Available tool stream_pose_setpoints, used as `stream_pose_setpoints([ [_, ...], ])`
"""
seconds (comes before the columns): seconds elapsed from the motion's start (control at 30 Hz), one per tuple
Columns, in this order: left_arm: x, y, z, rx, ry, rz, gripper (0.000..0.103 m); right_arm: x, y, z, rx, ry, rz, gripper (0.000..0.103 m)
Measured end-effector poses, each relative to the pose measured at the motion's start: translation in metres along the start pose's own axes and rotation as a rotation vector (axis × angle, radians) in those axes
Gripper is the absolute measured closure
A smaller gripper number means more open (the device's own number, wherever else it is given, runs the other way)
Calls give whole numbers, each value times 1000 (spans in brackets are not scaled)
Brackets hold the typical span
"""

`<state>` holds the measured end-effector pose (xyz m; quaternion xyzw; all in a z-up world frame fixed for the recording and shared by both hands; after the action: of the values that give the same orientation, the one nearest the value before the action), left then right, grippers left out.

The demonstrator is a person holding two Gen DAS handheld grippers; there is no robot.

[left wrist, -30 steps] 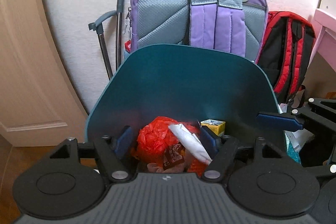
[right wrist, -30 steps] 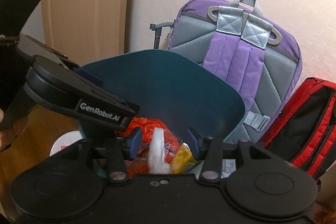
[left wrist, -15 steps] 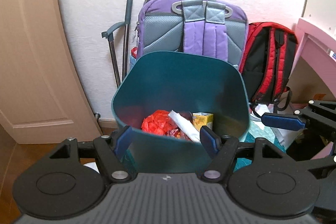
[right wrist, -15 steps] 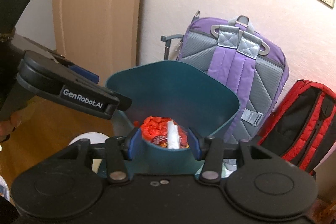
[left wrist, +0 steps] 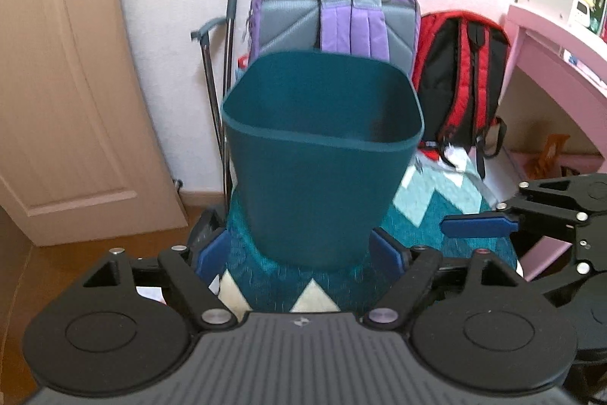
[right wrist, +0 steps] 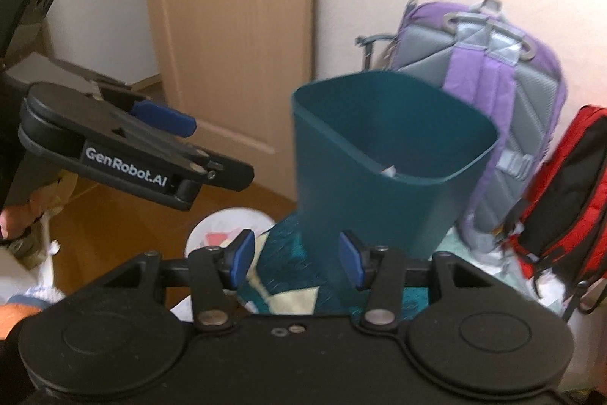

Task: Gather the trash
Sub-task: 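Withdraw both open tools from the wastebasket and turn toward the floor, then grasp the green-white printed wrapper with left while right grasps the crumpled tissue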

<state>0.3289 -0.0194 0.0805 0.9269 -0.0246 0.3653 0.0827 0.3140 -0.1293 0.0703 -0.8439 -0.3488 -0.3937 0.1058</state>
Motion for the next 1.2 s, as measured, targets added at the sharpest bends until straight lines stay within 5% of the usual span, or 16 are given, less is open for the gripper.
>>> stream_pose_setpoints([
  [0.47,-113,-76,70,1,-195,-134,15,-85,-73,85,215,-197,7,53],
  [0.93,-254,-190,239,139,-506,-290,15,-259,-168,241,433,-606,78,52],
  [1.2,-318,-232,319,209,-651,-349,15,-315,-220,306,524,-710,23,53],
])
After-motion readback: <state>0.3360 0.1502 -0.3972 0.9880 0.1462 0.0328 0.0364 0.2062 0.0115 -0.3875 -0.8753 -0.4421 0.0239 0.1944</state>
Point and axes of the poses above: each gripper's, at about its wrist camera, not at the fingertips, and z roughly the way its jaws point, y to its right, x to its top, the point moved 9 cm from there along z, roughly the way its jaws point, and after that the axes turned 10 degrees about -z, right-handed, at the moved point
